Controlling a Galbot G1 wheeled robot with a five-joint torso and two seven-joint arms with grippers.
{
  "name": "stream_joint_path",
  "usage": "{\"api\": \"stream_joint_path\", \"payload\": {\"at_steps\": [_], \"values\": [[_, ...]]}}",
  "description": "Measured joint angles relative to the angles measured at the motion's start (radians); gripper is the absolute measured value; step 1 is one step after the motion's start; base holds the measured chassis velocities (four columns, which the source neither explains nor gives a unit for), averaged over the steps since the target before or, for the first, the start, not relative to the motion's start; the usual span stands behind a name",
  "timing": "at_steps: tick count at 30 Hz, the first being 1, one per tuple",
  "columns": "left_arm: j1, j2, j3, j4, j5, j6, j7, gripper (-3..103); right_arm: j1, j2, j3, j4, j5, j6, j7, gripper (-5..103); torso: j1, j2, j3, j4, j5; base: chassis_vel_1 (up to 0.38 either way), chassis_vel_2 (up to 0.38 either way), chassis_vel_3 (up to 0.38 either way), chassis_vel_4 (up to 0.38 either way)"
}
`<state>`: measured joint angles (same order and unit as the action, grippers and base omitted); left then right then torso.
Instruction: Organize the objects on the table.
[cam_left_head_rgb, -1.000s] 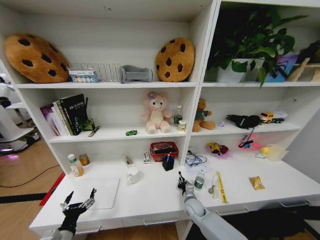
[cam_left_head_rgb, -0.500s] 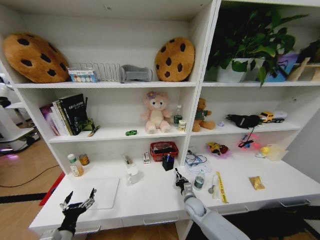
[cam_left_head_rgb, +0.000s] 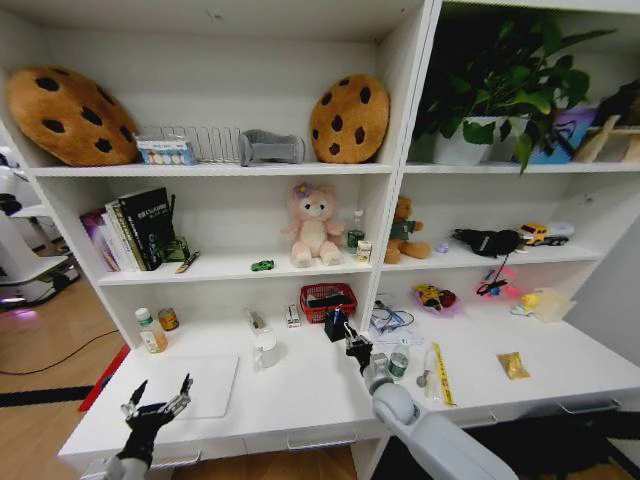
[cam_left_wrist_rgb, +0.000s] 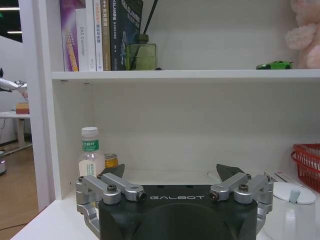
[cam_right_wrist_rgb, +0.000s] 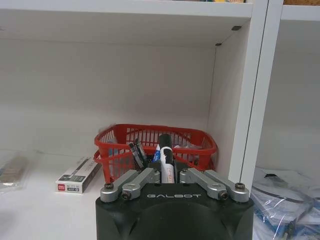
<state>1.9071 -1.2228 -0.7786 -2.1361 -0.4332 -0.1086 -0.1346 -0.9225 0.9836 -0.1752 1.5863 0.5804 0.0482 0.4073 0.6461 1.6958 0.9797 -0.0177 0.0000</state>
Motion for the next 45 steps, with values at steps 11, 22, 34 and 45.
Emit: {"api": "stream_joint_path", "payload": {"at_steps": [11,22,34,45], "values": [[-0.008,0.006,0.0,-0.001,-0.002,0.01,-0.007,100,0.126,0.058,-0.021,-0.129,0.015,0.033,-0.051,12,0.0,0.0,0.0,0.0002,-0.0001,0.0,0.0,0.0,0.0],[-0.009,-0.001,0.002,0.01,-0.001,0.01,-0.008,100,0.275,0.106,-0.087,-0.225,0.038,0.037,-0.078,12,0.0,0.0,0.0,0.0,-0.0002,0.0,0.0,0.0,0.0],[-0.012,0.004,-0.001,0.016,-0.005,0.009,-0.007,100,0.344,0.175,-0.115,-0.381,0.039,0.057,-0.104,12,0.0,0.0,0.0,0.0001,-0.0001,0.0,0.0,0.0,0.0],[-0.015,0.012,0.004,0.019,-0.007,0.01,-0.008,100,0.369,0.204,-0.126,-0.493,0.023,0.091,-0.136,12,0.0,0.0,0.0,0.0001,0.0,0.0,0.0,0.0,0.0]]}}
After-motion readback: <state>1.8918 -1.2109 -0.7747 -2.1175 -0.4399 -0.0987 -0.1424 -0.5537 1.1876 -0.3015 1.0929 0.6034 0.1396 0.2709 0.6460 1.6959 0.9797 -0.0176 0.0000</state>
